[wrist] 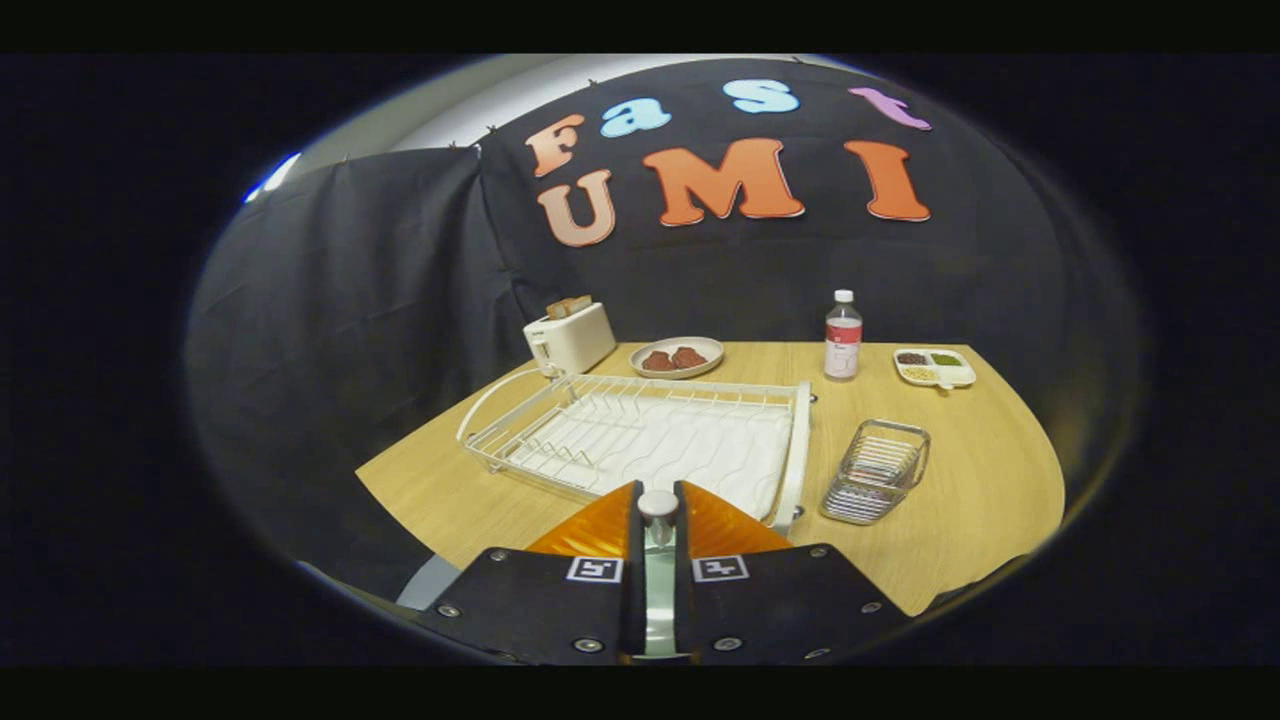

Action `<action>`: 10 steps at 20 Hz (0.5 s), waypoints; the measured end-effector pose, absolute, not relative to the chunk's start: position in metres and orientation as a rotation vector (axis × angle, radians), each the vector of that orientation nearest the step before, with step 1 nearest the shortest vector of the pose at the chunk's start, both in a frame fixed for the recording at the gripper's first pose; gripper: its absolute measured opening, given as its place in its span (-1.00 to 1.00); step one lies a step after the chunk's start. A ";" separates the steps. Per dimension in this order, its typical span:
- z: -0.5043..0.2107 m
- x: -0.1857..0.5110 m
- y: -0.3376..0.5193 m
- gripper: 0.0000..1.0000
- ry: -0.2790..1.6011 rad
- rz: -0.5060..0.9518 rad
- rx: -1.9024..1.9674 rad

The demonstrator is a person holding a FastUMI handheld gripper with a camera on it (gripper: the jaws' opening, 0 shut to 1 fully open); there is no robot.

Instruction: Take the plate from the dish rack, then take the spoon from the basket and place it into the plate.

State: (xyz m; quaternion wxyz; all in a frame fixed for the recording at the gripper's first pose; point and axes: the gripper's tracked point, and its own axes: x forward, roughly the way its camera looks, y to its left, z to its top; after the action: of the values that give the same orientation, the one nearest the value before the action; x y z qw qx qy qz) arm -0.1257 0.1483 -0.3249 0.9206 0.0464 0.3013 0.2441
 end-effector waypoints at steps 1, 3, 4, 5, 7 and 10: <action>-0.327 -0.126 0.156 -0.77 0.610 0.516 0.094; -0.339 -0.132 0.163 -0.75 0.622 0.542 0.074; -0.345 -0.136 0.163 -0.74 0.638 0.549 0.064; -0.343 -0.137 0.164 -0.73 0.618 0.552 0.078; -0.348 -0.143 0.155 -0.73 0.634 0.553 0.067; -0.370 -0.164 0.130 -0.64 0.715 0.536 0.018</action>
State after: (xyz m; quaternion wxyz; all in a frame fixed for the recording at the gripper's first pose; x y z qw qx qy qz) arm -0.1645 0.1299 -0.3695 0.9019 0.0085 0.3455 0.2590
